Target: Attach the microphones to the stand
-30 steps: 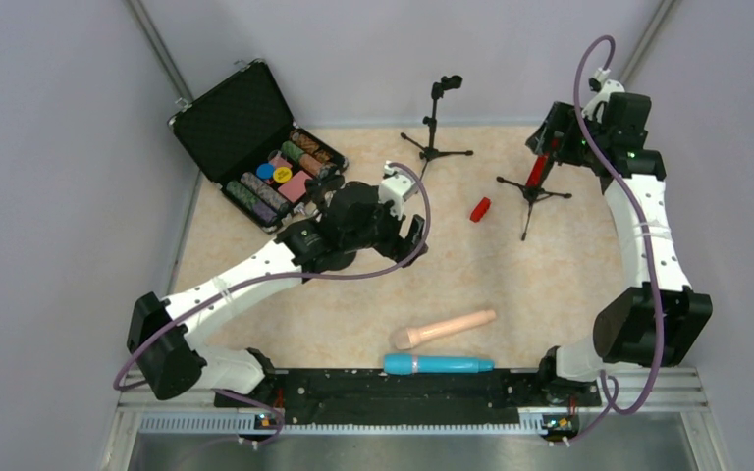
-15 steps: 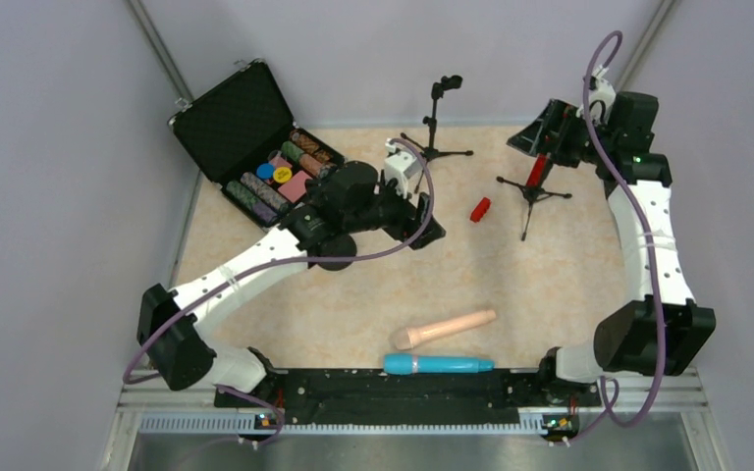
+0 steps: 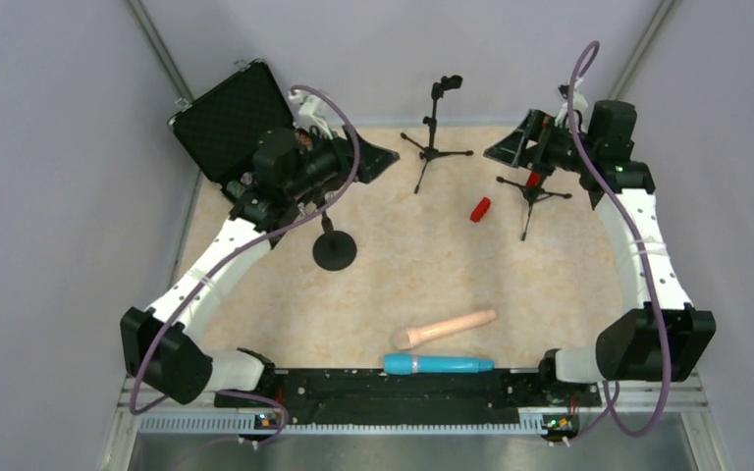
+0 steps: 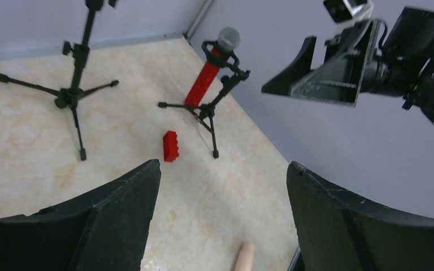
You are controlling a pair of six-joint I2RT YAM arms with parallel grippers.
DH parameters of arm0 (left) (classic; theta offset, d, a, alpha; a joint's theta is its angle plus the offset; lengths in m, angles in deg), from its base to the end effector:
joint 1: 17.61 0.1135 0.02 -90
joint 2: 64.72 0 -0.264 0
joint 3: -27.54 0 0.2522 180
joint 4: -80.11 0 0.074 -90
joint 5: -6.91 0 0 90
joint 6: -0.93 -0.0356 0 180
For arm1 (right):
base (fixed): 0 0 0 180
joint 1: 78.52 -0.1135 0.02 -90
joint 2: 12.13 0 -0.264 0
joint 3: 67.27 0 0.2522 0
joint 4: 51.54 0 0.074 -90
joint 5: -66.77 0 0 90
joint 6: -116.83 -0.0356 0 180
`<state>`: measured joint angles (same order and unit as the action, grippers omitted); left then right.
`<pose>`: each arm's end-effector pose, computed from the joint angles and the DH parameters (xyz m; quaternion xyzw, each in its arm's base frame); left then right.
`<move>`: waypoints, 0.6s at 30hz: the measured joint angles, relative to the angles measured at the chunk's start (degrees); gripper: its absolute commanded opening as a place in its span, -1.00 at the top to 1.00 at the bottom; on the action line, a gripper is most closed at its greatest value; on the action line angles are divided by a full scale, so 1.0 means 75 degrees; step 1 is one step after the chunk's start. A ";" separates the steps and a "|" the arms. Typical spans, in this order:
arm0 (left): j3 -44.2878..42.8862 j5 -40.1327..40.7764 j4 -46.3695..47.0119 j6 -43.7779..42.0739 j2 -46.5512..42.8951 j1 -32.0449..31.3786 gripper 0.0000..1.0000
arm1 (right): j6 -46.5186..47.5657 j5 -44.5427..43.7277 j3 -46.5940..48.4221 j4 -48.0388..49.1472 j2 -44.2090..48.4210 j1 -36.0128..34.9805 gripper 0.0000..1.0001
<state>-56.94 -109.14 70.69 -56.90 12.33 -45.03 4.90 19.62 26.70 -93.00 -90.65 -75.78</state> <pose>0.2740 -0.1598 0.3997 0.1274 0.7067 -0.4770 0.5068 0.3013 0.0098 0.3955 -0.0204 0.8126 0.3877 0.4347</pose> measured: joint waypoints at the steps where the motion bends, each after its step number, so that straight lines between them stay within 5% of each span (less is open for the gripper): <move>1: 0.0044 -0.0009 0.0137 0.0134 -0.0111 0.0166 -0.72 | -0.0023 0.0026 -0.0044 0.0029 0.0000 -0.0108 -0.93; 9: 0.0117 0.0431 0.0545 0.0122 -0.1096 0.1116 -0.86 | -0.0175 0.0128 -0.0539 0.0265 0.0003 -0.0764 -0.98; 18: 0.0117 0.2090 -0.0600 -0.2087 -0.2294 0.1274 -0.94 | -0.0458 0.0274 -0.1122 0.0583 0.0000 -0.1297 -0.98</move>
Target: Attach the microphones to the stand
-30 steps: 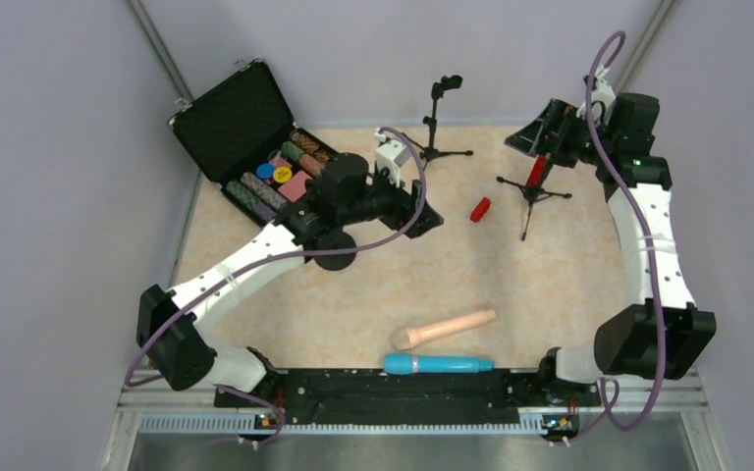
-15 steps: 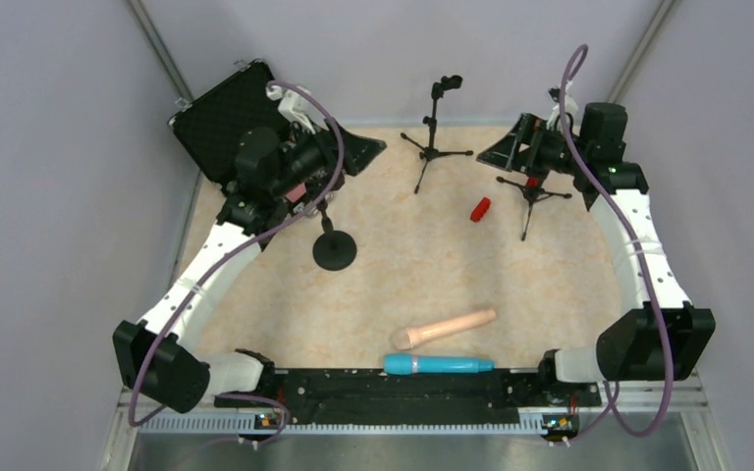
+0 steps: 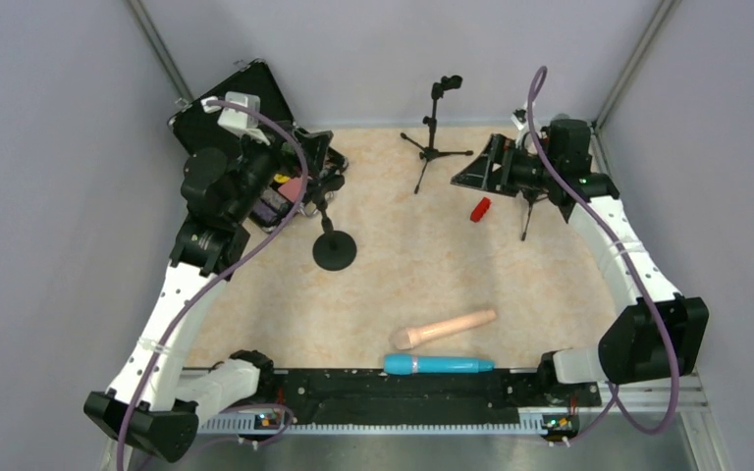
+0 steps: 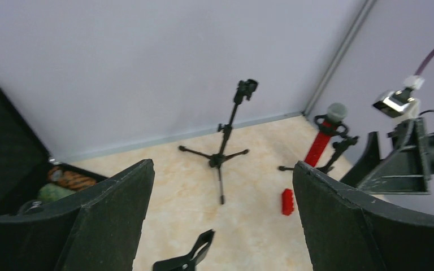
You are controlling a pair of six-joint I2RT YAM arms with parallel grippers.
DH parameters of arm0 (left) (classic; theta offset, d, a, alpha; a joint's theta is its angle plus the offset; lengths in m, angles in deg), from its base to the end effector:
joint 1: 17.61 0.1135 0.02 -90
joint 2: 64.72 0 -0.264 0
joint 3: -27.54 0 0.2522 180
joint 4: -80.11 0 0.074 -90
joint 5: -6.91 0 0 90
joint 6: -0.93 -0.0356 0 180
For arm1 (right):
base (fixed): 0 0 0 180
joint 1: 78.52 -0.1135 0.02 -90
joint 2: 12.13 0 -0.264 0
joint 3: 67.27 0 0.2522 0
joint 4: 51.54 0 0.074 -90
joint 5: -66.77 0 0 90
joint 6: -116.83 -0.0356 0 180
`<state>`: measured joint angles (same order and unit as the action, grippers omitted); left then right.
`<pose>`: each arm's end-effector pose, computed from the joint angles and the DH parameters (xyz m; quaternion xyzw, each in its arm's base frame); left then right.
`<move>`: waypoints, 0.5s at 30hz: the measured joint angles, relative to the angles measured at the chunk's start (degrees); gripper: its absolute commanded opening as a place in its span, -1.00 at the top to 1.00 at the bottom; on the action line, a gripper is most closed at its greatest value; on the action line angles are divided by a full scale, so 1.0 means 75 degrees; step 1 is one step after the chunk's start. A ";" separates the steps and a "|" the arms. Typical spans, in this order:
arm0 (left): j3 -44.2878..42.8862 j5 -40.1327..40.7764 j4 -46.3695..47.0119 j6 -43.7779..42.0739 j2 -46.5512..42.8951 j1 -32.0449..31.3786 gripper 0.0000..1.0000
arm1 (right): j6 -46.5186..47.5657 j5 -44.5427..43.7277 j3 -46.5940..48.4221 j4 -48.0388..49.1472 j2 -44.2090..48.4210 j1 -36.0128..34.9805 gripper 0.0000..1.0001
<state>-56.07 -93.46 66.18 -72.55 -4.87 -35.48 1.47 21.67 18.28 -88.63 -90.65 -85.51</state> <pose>0.2128 -0.0753 0.4620 0.0767 0.6404 -0.2808 0.7107 0.2983 0.0619 0.3534 -0.0605 0.8208 0.4463 0.3513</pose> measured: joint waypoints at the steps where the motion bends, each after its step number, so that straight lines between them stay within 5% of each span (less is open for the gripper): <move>1: 0.0000 0.0102 -0.0137 -0.0204 -0.0076 0.0000 -0.94 | -0.0003 0.0015 -0.0035 0.0058 0.0000 -0.0058 -0.98; 15: 0.0000 -0.0082 -0.2841 -0.3066 -0.0093 0.0000 -0.97 | -0.0035 0.0029 -0.0391 0.0326 -0.0256 -0.0376 -0.98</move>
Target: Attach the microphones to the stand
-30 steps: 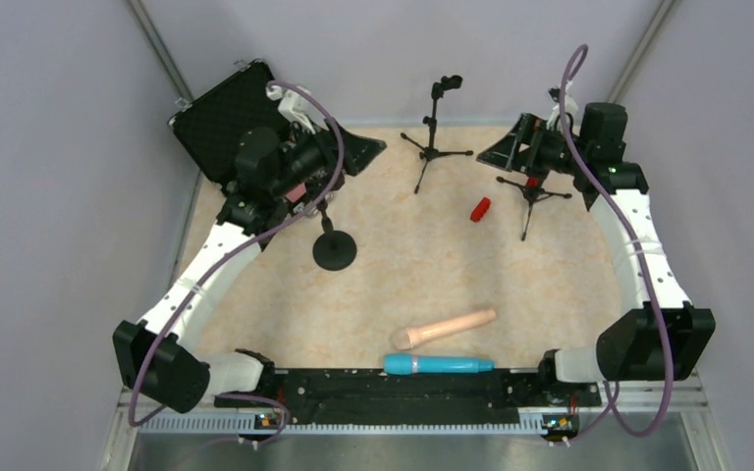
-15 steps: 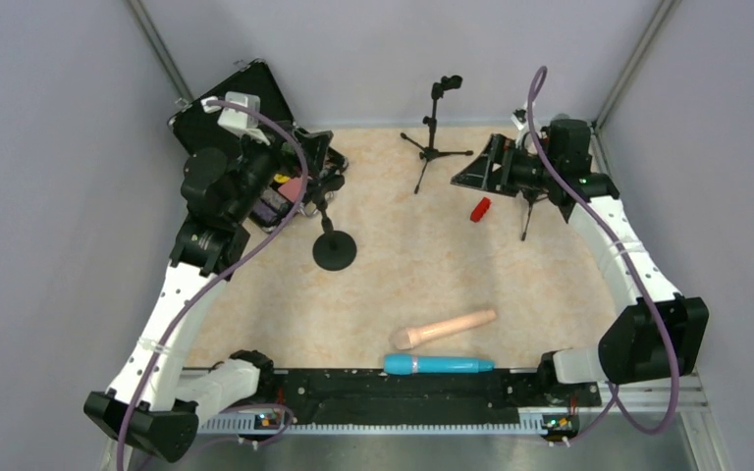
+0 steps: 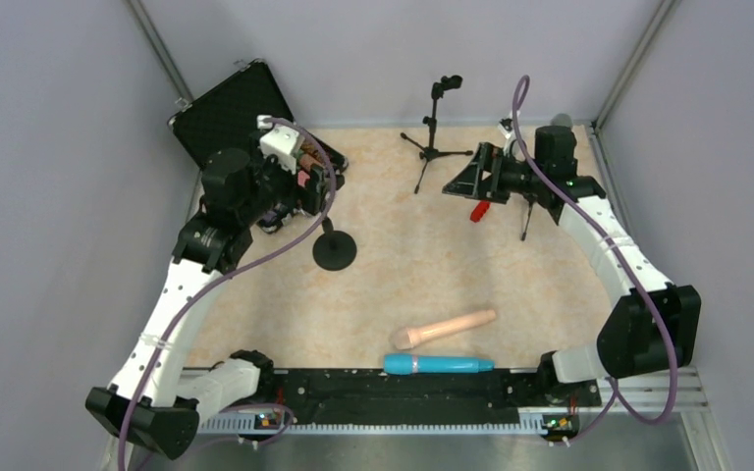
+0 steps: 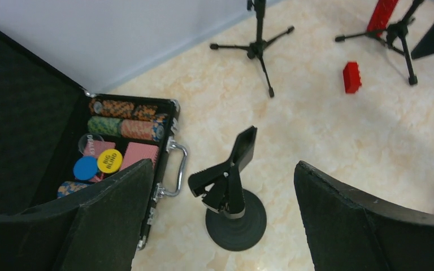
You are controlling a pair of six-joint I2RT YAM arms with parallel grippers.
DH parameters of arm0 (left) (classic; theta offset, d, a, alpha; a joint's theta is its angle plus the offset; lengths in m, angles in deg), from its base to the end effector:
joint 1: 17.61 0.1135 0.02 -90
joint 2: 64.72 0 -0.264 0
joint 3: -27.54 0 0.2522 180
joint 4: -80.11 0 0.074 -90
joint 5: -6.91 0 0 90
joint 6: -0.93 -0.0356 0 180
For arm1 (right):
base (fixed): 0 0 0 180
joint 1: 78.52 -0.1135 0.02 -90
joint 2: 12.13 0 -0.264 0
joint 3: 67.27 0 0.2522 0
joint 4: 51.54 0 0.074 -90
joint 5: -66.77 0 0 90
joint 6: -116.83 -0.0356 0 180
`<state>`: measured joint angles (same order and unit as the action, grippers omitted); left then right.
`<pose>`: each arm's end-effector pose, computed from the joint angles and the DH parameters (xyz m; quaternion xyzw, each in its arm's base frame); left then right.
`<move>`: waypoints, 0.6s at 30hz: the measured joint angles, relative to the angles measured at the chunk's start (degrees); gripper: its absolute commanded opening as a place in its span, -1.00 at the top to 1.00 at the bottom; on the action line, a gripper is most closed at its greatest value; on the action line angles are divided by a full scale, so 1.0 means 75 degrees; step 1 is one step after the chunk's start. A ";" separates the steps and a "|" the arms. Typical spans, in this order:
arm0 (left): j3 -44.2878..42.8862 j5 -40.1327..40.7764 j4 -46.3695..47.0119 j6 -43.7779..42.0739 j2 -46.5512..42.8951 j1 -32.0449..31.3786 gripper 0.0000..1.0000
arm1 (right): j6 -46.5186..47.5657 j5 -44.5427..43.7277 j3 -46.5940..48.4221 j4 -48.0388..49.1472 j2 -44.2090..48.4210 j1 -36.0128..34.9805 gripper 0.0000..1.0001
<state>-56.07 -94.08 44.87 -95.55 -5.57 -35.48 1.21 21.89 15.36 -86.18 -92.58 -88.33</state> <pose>0.2085 -0.0743 0.4242 0.2214 0.7367 -0.1364 0.6242 0.3030 0.0780 0.3302 -0.0716 0.8272 0.4556 0.3211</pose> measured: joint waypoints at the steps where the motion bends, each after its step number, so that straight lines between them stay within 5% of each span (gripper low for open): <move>1: 0.0000 -0.0134 -0.0128 -0.0143 0.0087 0.0000 -0.97 | 0.0000 0.0000 0.0000 0.0009 0.0003 -0.0020 -0.98; 9: -0.0003 -0.1253 -0.1011 -0.1087 0.0918 0.0000 -0.97 | 0.0012 -0.0003 -0.0099 0.0015 -0.0029 -0.0029 -0.98; 18: -0.0015 -0.1195 -0.1282 -0.1527 0.1492 0.0000 -0.94 | 0.0073 -0.0006 -0.0134 -0.0015 -0.0187 -0.0029 -0.98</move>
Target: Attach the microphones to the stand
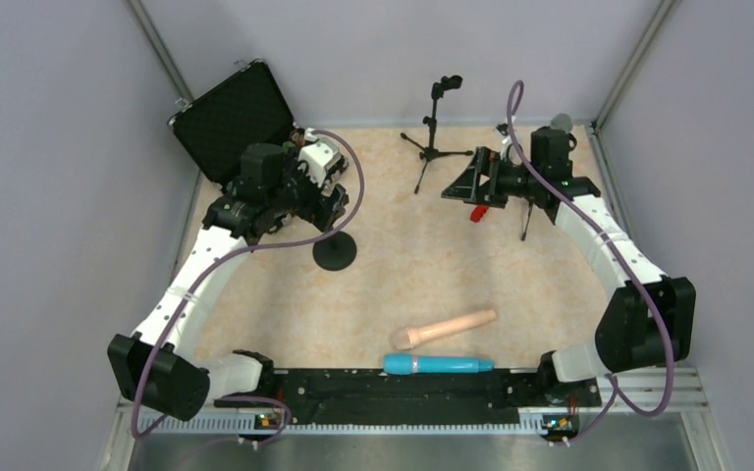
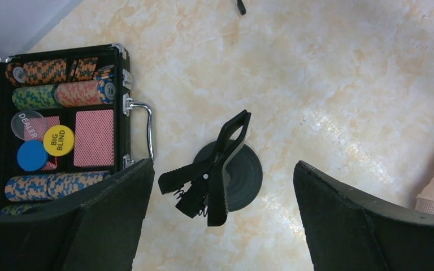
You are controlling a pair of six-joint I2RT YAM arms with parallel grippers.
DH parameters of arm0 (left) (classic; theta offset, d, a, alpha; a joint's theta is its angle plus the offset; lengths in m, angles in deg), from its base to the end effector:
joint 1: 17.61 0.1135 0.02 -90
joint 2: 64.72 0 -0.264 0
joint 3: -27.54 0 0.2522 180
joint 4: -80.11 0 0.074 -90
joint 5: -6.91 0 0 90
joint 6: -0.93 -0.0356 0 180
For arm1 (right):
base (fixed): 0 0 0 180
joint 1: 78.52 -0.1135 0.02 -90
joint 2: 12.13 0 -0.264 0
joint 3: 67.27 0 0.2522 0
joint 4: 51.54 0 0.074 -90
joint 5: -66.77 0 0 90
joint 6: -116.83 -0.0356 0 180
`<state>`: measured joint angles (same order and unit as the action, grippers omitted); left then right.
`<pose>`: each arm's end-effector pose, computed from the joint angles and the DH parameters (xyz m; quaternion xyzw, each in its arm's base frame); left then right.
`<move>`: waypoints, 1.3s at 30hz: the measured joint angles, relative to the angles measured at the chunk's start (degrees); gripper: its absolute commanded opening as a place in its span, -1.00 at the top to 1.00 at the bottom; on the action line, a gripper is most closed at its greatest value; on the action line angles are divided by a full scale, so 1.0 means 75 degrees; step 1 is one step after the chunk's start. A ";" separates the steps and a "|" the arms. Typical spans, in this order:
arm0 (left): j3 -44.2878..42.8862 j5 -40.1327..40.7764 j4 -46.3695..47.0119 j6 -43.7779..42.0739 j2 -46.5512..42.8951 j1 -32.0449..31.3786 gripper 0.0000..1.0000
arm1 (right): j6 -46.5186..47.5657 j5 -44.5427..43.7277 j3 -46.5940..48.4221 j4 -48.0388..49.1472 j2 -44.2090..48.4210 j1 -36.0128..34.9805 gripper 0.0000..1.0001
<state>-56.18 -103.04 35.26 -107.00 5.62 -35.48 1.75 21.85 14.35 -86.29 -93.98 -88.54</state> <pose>0.2515 -0.0939 0.3644 0.3447 0.7916 -0.1509 0.4815 0.3068 0.0798 0.3170 -0.0682 0.8353 0.4528 0.3042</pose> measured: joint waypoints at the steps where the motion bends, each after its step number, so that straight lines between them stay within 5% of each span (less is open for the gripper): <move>1: 0.0000 0.0047 -0.0006 -0.0017 0.0032 0.0000 -0.95 | 0.0003 0.0000 0.0000 0.0000 -0.0026 0.0000 -0.98; 21: 0.0114 0.0647 -0.0035 -0.0860 0.0641 0.0000 -0.86 | 0.0003 0.0000 0.0000 -0.0003 -0.0262 -0.0105 -0.98; 24: 0.0111 0.0659 -0.0058 -0.0871 0.0915 0.0000 -0.66 | 0.0003 0.0000 0.0000 -0.0003 -0.0265 -0.0108 -0.98; 31: -0.0213 0.0766 -0.0347 -0.0775 0.1422 0.0000 0.22 | 0.0003 -0.0003 0.0000 -0.0006 -0.0268 -0.0108 -0.98; 39: -0.0286 0.0367 -0.0504 -0.0647 0.1428 0.0012 0.41 | 0.0058 -0.0058 0.0000 -0.0006 -0.0268 -0.0108 -0.98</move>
<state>-58.32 -100.28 31.47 -111.85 16.33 -35.39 2.19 21.41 14.35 -86.33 -95.99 -89.35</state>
